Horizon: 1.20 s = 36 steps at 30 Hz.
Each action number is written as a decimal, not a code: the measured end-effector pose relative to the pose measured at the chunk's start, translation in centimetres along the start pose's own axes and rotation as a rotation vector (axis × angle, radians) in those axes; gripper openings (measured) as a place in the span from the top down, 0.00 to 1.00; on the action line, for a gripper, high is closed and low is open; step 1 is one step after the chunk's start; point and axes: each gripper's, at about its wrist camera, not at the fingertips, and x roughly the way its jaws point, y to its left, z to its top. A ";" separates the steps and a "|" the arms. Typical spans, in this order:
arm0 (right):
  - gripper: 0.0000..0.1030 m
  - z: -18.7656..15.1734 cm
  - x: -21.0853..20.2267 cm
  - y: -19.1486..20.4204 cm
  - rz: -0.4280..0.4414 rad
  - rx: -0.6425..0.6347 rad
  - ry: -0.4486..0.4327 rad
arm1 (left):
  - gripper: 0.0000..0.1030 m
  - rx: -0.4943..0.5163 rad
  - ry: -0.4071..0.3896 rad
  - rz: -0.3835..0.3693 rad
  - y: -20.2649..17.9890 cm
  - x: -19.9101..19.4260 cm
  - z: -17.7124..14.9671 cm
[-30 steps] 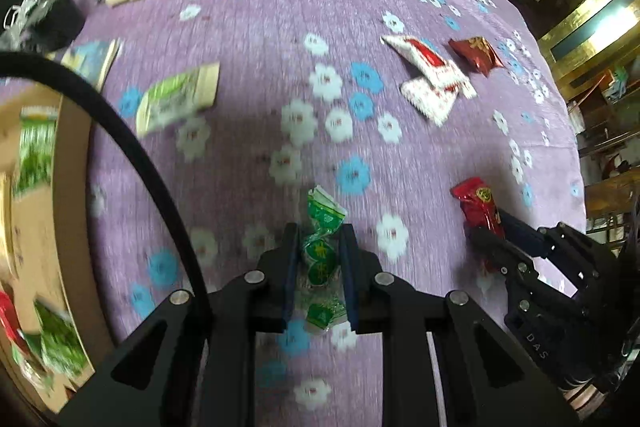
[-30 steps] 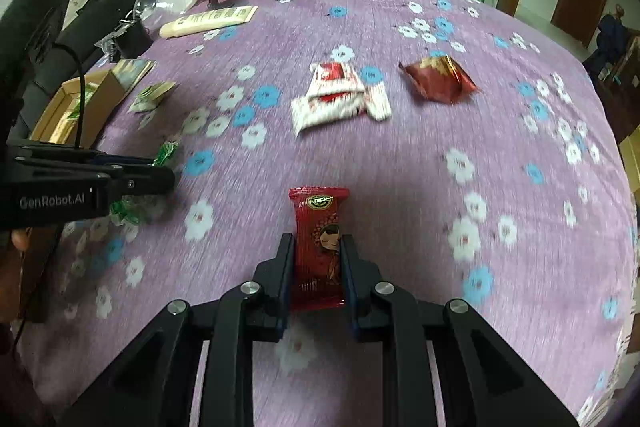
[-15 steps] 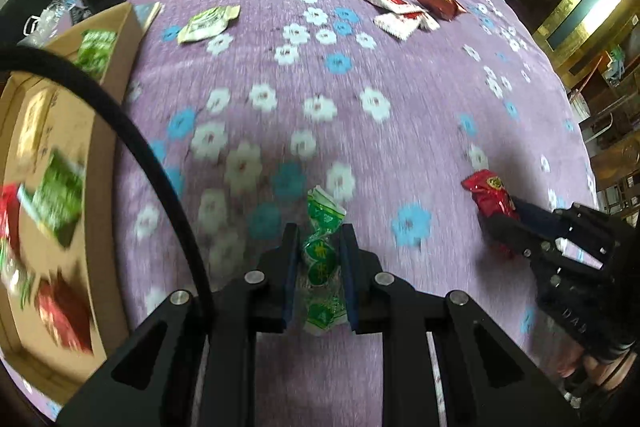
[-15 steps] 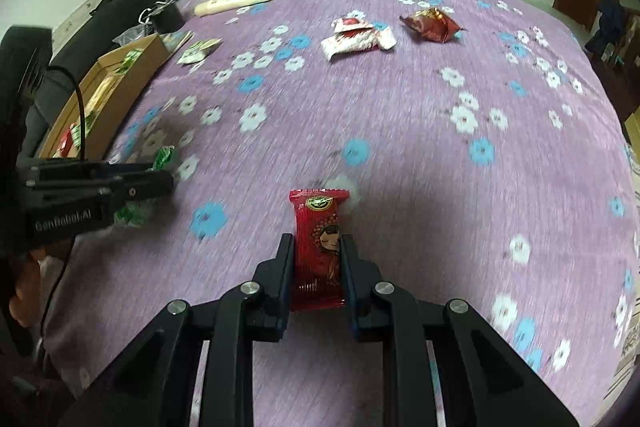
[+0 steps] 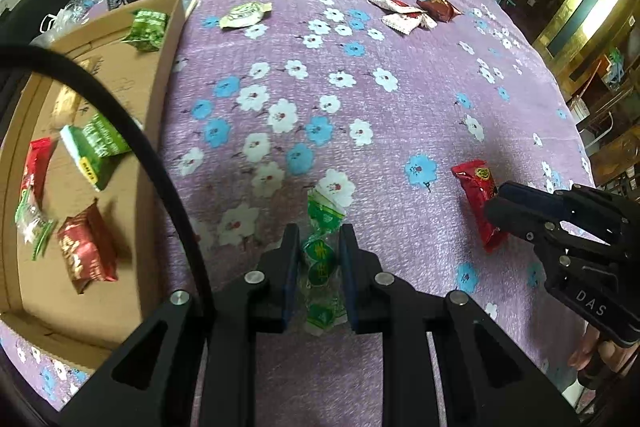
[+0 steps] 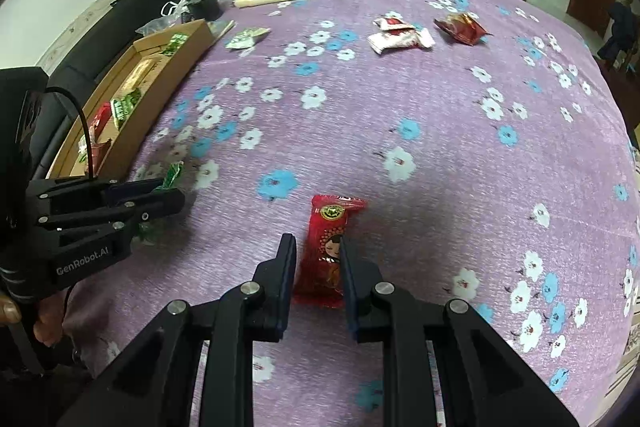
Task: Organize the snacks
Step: 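Carry both held candies over to the cardboard box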
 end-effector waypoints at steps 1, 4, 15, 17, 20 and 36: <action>0.80 0.2 0.0 0.5 0.003 -0.008 -0.003 | 0.79 -0.003 -0.003 0.002 0.3 -0.2 -0.1; 0.80 0.3 0.5 1.2 -0.025 -0.031 0.003 | 0.79 -0.008 0.001 0.002 0.9 -0.4 -0.5; 0.49 0.4 1.6 0.3 -0.131 -0.008 0.047 | 0.79 0.005 0.018 -0.014 1.0 0.1 -1.4; 0.50 0.4 2.1 0.2 -0.125 -0.013 0.048 | 0.79 0.005 0.020 -0.015 0.9 0.2 -1.5; 0.72 0.2 2.6 0.7 -0.140 -0.056 0.034 | 0.79 0.008 0.023 -0.017 0.7 0.4 -1.4; 0.83 -1.6 -0.7 0.8 -0.064 -0.032 -0.001 | 0.79 -0.020 0.030 -0.048 2.0 0.8 -0.5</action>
